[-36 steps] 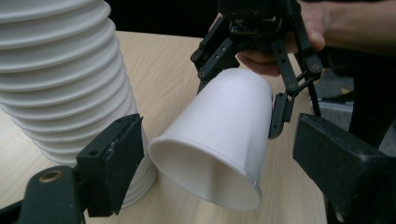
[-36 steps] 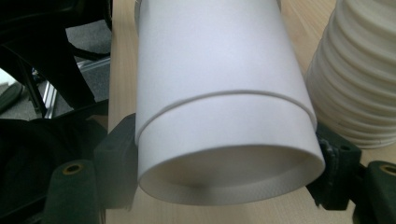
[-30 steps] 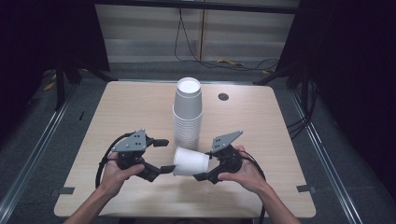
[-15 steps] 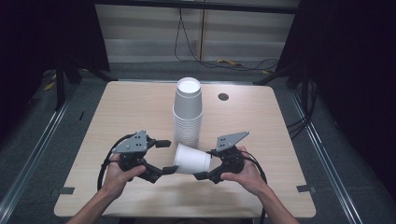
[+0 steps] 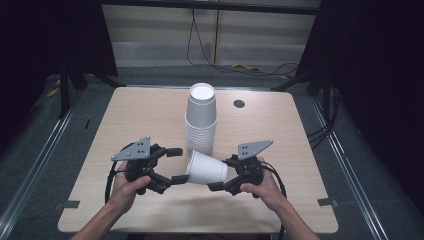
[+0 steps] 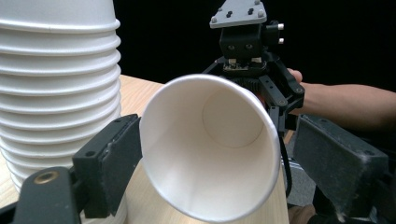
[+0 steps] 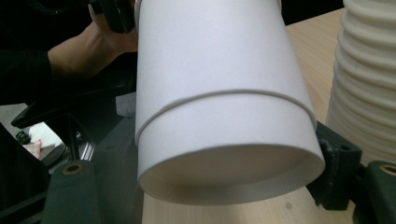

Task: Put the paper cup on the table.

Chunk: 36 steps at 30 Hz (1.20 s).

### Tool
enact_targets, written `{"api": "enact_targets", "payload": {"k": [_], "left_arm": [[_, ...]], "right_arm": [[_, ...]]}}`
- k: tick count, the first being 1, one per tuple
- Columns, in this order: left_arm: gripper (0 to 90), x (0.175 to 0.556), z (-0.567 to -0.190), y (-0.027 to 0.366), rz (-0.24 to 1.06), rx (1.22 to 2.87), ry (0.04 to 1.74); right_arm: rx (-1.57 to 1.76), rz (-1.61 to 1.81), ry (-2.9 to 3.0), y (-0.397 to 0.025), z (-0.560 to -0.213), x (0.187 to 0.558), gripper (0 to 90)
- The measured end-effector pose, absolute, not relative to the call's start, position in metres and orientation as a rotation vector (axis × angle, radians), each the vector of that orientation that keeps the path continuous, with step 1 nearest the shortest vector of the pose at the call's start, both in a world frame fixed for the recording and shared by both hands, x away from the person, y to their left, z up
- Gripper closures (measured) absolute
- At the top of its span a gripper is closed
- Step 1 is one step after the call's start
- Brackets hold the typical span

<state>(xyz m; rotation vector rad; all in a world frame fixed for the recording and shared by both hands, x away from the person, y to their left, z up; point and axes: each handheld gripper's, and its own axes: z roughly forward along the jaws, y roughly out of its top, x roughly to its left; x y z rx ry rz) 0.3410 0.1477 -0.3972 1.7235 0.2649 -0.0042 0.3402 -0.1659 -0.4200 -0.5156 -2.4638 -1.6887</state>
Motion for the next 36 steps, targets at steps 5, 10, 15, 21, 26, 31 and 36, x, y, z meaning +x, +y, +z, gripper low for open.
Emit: {"api": "enact_targets", "payload": {"k": [5, 10, 15, 21, 26, 31, 36], "left_arm": [[15.4, 0.342, -0.401, 0.144, -0.033, 1.708, 0.279], [15.3, 0.343, -0.403, 0.142, -0.016, 1.713, 0.308], [11.0, 0.345, -0.408, 0.137, -0.063, 1.709, 0.316], [0.0, 0.347, -0.414, 0.131, -0.073, 1.727, 0.334], [0.1, 0.347, -0.416, 0.126, -0.083, 1.738, 0.324], [4.5, 0.347, -0.42, 0.122, -0.109, 1.739, 0.308], [4.9, 0.348, -0.423, 0.12, -0.125, 1.736, 0.317]], "right_arm": [[-0.511, -1.751, -2.411, -0.166, -0.422, 0.341, 25.0], [-0.497, -1.767, -2.396, -0.165, -0.424, 0.341, 25.0], [-0.474, -1.784, -2.373, -0.163, -0.425, 0.341, 25.2], [-0.452, -1.794, -2.363, -0.161, -0.424, 0.339, 25.2], [-0.449, -1.789, -2.366, -0.16, -0.425, 0.34, 25.2], [-0.437, -1.771, -2.374, -0.158, -0.426, 0.339, 25.1], [-0.439, -1.762, -2.395, -0.158, -0.428, 0.34, 25.0]]}}
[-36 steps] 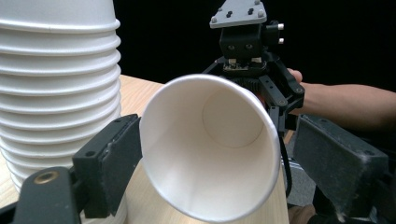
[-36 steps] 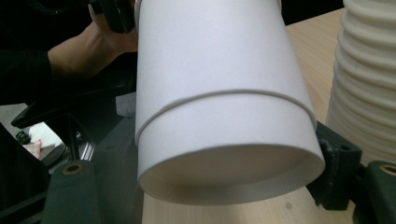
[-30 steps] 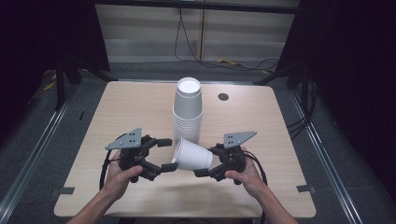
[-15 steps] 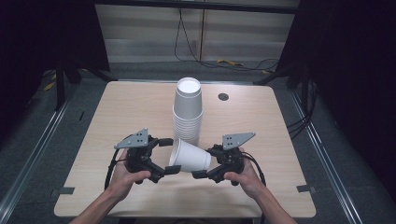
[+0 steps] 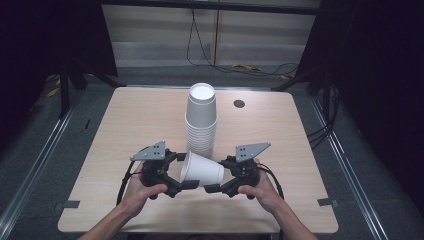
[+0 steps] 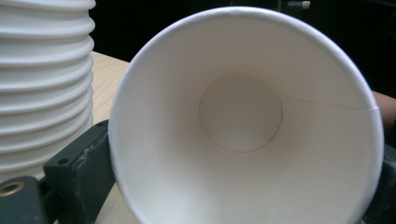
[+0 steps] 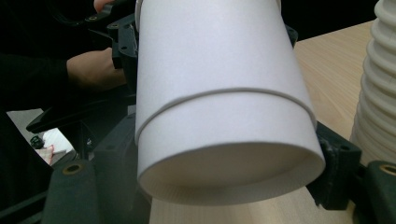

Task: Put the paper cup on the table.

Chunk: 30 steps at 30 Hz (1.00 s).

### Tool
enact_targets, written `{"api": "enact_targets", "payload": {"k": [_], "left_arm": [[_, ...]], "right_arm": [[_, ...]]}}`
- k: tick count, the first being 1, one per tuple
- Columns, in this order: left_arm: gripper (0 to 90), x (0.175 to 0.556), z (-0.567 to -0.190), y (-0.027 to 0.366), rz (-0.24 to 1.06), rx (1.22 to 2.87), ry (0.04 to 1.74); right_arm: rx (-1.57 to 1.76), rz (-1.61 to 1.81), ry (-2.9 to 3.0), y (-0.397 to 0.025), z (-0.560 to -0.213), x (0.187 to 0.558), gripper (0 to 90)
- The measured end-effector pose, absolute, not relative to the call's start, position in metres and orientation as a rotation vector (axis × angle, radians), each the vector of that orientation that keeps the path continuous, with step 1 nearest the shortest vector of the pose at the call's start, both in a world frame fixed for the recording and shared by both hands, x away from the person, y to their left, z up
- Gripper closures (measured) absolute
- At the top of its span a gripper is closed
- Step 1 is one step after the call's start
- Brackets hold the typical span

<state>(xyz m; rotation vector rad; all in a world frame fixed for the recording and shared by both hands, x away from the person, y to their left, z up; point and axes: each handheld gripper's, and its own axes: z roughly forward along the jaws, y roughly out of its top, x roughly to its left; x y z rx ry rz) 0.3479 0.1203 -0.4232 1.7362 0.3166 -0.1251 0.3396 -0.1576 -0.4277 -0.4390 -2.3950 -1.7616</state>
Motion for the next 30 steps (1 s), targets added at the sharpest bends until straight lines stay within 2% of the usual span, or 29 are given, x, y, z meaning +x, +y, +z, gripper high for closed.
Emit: {"api": "enact_targets", "payload": {"k": [11, 15, 20, 30], "left_arm": [[8.7, 0.349, -0.422, 0.122, -0.131, 1.774, 0.291], [9.2, 0.347, -0.419, 0.12, -0.096, 1.809, 0.271], [9.3, 0.346, -0.418, 0.121, -0.096, 1.821, 0.267], [9.3, 0.347, -0.407, 0.133, -0.05, 1.809, 0.317]], "right_arm": [[-0.438, -1.735, -2.451, -0.156, -0.427, 0.338, 23.8], [-0.443, -1.71, -2.473, -0.155, -0.428, 0.337, 22.7], [-0.487, -1.693, -2.488, -0.155, -0.428, 0.337, 14.2], [-0.544, -1.672, -2.488, -0.159, -0.427, 0.337, 14.6]]}}
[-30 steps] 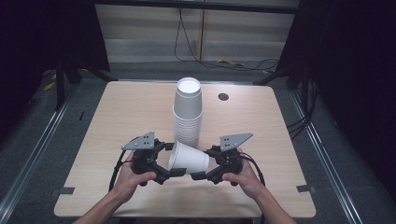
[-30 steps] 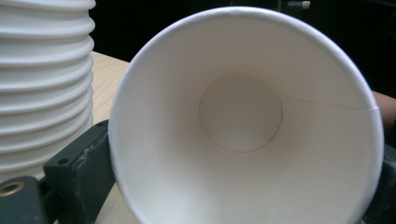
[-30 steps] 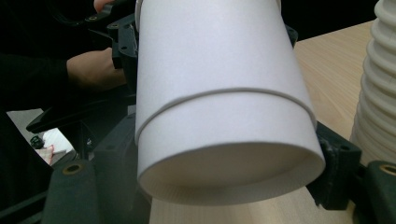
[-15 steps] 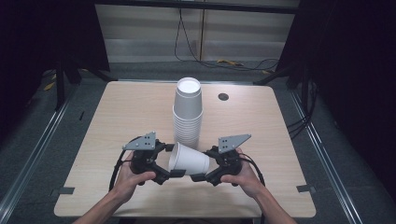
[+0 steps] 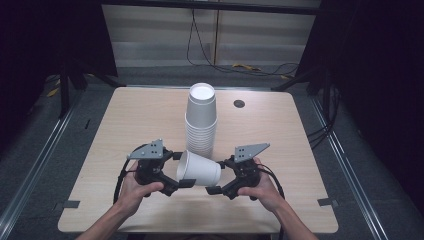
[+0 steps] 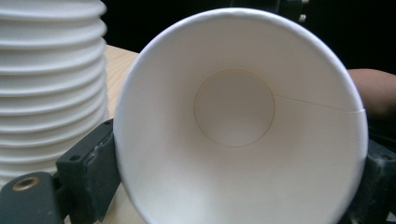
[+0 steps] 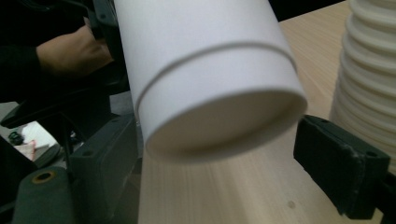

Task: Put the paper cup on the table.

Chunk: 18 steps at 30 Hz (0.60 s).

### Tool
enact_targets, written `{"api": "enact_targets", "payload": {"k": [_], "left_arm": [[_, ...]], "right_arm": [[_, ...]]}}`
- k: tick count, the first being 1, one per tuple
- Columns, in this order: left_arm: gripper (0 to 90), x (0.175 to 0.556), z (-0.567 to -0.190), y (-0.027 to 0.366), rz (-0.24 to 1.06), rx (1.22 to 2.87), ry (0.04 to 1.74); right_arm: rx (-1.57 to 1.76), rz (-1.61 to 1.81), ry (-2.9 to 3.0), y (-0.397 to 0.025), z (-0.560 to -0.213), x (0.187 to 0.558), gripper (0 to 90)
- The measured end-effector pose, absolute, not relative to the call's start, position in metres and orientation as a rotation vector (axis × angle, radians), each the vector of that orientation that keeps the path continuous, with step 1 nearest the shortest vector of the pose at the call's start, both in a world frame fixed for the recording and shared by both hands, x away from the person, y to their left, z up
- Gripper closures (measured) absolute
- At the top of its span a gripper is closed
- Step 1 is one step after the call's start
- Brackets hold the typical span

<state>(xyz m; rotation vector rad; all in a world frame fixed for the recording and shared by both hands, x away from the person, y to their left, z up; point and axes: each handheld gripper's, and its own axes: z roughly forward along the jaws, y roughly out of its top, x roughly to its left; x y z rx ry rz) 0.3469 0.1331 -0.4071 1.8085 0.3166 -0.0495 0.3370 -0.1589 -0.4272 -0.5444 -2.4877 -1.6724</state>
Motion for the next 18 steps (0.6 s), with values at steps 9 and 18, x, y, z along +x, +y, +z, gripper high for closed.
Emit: {"api": "enact_targets", "payload": {"k": [9, 18], "left_arm": [[9.2, 0.351, -0.404, 0.15, -0.022, 1.805, 0.367], [9.1, 0.35, -0.399, 0.166, 0.035, 1.857, 0.403]], "right_arm": [[-0.687, -1.69, -2.555, -0.167, -0.432, 0.335, 14.7], [-0.897, -1.682, -2.636, -0.174, -0.439, 0.335, 14.6]]}}
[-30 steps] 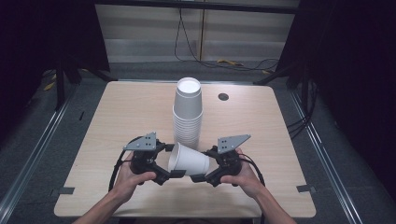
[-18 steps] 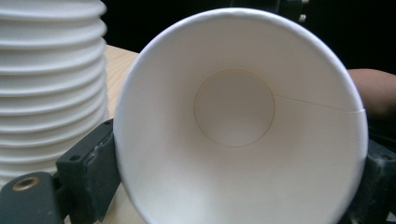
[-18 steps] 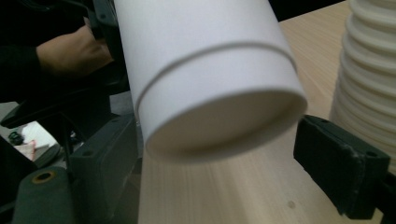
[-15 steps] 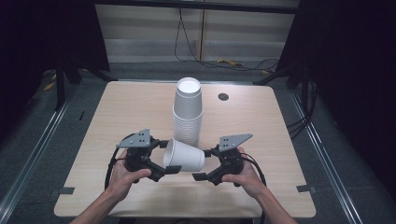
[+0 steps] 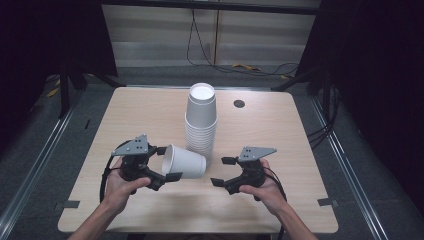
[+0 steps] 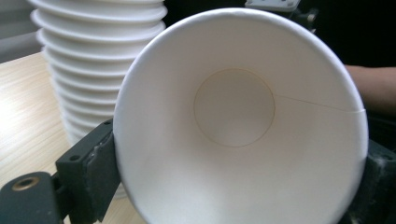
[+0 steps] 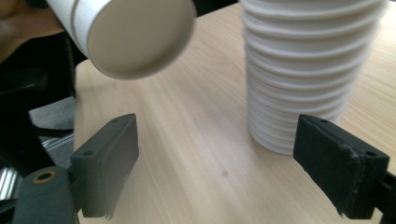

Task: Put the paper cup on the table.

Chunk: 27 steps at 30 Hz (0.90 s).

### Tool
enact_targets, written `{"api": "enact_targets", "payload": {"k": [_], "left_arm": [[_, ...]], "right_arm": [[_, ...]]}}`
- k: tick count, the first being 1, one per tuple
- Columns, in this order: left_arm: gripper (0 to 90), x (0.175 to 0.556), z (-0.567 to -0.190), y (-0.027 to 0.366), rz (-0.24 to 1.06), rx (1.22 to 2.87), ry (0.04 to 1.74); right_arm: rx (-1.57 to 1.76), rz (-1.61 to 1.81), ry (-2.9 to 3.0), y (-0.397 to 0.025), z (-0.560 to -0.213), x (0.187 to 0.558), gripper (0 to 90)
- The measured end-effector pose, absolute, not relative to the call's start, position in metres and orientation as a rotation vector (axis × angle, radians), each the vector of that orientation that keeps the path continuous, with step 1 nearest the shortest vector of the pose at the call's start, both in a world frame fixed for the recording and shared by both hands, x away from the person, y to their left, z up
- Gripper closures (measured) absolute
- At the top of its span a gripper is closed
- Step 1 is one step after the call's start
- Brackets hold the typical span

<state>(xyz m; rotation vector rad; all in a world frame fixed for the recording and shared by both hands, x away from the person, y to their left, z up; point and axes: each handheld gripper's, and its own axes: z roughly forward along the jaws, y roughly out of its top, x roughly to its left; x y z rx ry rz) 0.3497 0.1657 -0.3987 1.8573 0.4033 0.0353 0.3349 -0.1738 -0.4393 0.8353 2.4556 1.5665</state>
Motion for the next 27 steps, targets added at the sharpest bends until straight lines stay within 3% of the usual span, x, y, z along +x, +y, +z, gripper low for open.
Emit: {"api": "enact_targets", "payload": {"k": [3, 27], "left_arm": [[8.9, 0.348, -0.394, 0.174, 0.094, 1.896, 0.392], [9.0, 0.373, -0.375, 0.215, 0.188, 1.94, 0.544]], "right_arm": [[0.864, 1.549, 2.419, -0.181, -0.44, 0.333, 14.5], [1.056, 1.513, 2.247, -0.208, -0.447, 0.34, 15.2]]}}
